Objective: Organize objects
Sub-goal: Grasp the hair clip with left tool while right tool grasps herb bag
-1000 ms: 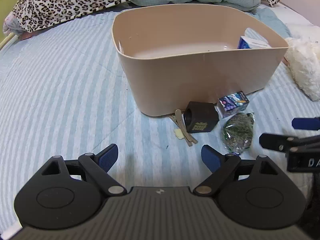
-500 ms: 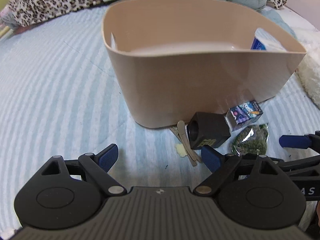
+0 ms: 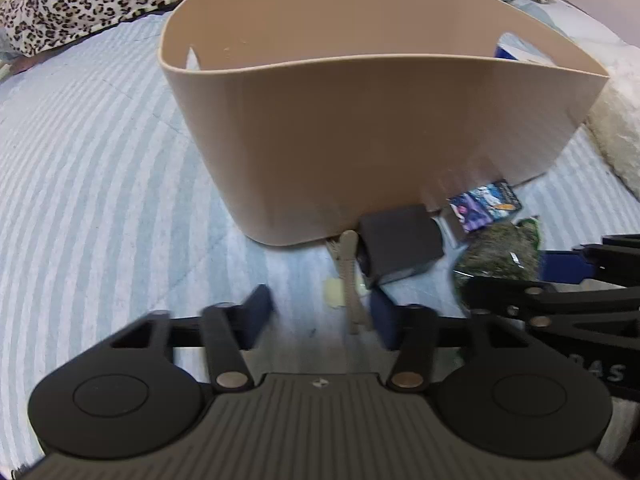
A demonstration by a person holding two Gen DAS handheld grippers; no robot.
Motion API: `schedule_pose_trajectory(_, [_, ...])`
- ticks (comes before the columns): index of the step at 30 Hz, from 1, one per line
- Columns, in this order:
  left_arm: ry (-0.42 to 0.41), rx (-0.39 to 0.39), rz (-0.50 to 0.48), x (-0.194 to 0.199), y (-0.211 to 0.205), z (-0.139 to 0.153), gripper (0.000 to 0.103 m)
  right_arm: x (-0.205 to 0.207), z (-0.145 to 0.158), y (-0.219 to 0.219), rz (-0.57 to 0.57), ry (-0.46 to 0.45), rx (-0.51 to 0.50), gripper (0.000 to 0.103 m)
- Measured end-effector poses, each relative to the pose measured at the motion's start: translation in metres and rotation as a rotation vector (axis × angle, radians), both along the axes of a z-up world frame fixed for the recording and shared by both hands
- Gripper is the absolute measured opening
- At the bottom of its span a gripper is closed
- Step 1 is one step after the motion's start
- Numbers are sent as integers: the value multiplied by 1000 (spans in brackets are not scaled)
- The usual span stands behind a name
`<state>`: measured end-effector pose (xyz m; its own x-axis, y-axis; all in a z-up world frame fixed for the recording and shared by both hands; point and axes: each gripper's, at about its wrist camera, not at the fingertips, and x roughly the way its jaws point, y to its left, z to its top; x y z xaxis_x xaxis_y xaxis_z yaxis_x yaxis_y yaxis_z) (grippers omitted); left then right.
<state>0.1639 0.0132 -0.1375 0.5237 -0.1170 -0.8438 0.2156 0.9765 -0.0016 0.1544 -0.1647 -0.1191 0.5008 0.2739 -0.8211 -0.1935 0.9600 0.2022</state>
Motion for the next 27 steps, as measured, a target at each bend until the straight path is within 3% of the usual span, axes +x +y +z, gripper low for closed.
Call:
schedule_pose_trajectory(2, [16, -31, -4, -1, 2, 2, 21, -3, 0, 1, 2, -5, 4, 36])
schedule_pose_trajectory(5, [31, -54, 1, -3, 8, 3, 17, -8, 2, -2, -2, -8, 15, 32])
schedule_pose_trajectory(14, [22, -56, -1, -21, 16, 9, 16, -22, 11, -6, 3, -28, 28, 21])
schedule_pose_trajectory(27, [-80, -28, -9, -50, 20, 50, 16, -43, 49, -25, -19, -121, 75, 21])
